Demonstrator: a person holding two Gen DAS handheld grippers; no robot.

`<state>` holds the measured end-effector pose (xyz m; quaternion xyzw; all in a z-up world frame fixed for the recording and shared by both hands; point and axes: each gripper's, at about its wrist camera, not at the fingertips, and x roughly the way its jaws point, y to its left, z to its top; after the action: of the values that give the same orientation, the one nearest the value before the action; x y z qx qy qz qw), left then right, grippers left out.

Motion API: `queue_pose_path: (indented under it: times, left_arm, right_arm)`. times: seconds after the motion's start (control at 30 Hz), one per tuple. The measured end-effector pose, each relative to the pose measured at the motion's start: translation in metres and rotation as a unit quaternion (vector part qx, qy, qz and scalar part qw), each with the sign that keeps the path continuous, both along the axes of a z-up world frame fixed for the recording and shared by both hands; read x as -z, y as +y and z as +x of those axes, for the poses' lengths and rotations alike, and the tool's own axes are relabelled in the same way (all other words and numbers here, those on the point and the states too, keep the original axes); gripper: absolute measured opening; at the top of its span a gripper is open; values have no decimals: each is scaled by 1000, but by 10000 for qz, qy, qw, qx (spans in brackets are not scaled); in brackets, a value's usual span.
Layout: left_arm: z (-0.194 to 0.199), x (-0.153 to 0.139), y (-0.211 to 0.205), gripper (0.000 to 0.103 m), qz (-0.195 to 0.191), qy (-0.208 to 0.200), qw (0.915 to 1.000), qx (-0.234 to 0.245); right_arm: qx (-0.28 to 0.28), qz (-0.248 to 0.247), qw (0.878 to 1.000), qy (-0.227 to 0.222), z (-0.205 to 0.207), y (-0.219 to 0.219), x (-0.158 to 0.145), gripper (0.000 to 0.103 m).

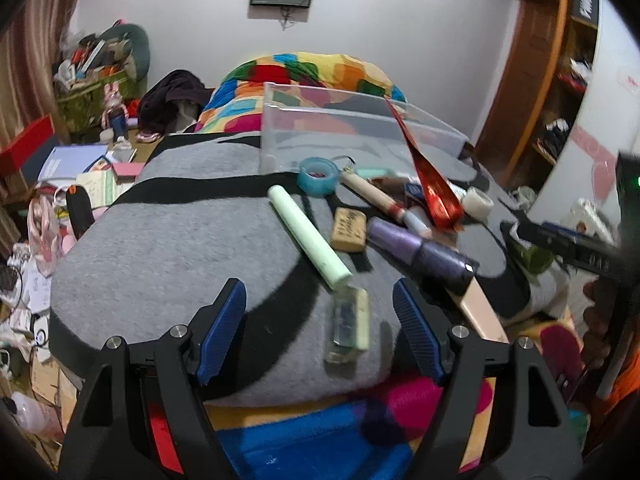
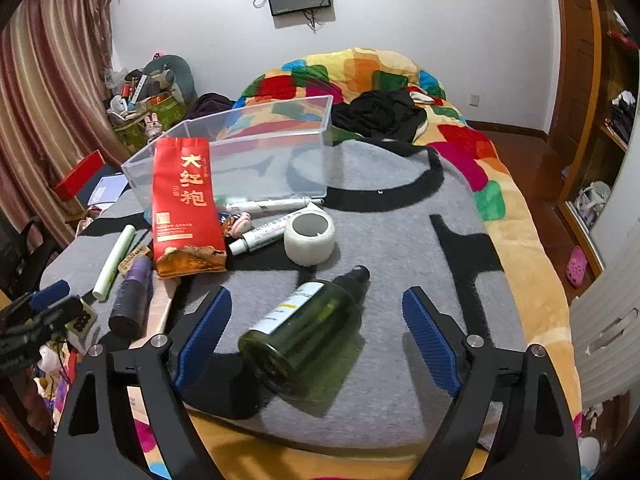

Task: Organize objects
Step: 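Grasp the green pump bottle with the right tool while the left tool grasps the small gold cap, then carry the green bottle into the clear box and release while left drops the gold cap in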

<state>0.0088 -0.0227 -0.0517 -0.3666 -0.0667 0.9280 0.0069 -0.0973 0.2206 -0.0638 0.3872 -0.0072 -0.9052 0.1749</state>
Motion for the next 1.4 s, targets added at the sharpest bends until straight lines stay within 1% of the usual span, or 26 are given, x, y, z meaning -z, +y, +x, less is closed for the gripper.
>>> queue_pose_path:
  times: [0.07, 0.13, 0.2, 0.27, 0.3, 0.33, 0.37, 0.43, 0.47, 0.67, 0.83, 0.93, 1.0, 1.13, 1.27, 1.4]
  left_arm:
    - [-2, 5, 6, 75, -103, -52, 9999, 33]
    - [-5, 9, 8, 67, -168, -137, 9998, 24]
    - [-7, 11, 8, 62, -244, -146, 9996, -40]
    - [-7, 10, 6, 56, -233, -121, 9996, -68]
    - [-6, 10, 5, 49, -211, -111, 9997, -77]
    - [-6, 10, 4, 39, -197, -98, 9997, -79]
    - [-6, 10, 4, 34, -178, -90, 9998, -71]
    - [-6, 10, 3, 19, -153, -76, 9998, -61]
    - [-5, 9, 3, 15, -146, -69, 9999, -47]
    - [-4, -1, 4, 16, -177, -12, 9998, 13]
    - [-12, -24, -2, 16, -281, 114, 9995, 52]
    - [-20, -38, -8, 16, -249, 160, 9996, 44]
    - [-28, -47, -10, 16, -254, 224, 9994, 38]
    - [-42, -61, -10, 16, -469, 404, 9981, -40]
    - [-62, -72, -11, 16, -489, 469, 9977, -62]
    - [-85, -77, -17, 16, -354, 439, 9984, -97]
  right_arm:
    - [-32, -63, 9999, -97, -3, 0, 3, 77]
    - [-40, -58, 9998, -179, -4, -1, 7, 73]
    - [-41, -65, 9996, -262, -5, -1, 10, 67]
    - [-31, -137, 9993, -357, -8, 1, 13, 55]
    - [-22, -170, 9990, -408, -9, 2, 15, 53]
    - [8, -184, 9989, -429, -10, 3, 16, 48]
    - [24, -185, 9989, -424, -11, 4, 17, 40]
    - [24, -192, 9989, -419, -11, 6, 17, 38]
    - [26, -209, 9990, -406, -11, 6, 17, 38]
    - [-22, -133, 9997, -192, -5, 3, 7, 38]
    - [-85, -120, 9999, -34, -5, 2, -6, 38]
    - [-110, -242, 9996, 28, -10, 3, -16, 38]
    - [-137, -319, 9994, 90, -16, 3, -25, 38]
    - [-159, -285, 9989, 324, -29, -3, -41, 38]
    - [-189, -357, 9983, 420, -45, -8, -54, 38]
    - [-218, -452, 9975, 505, -64, -15, -67, 38]
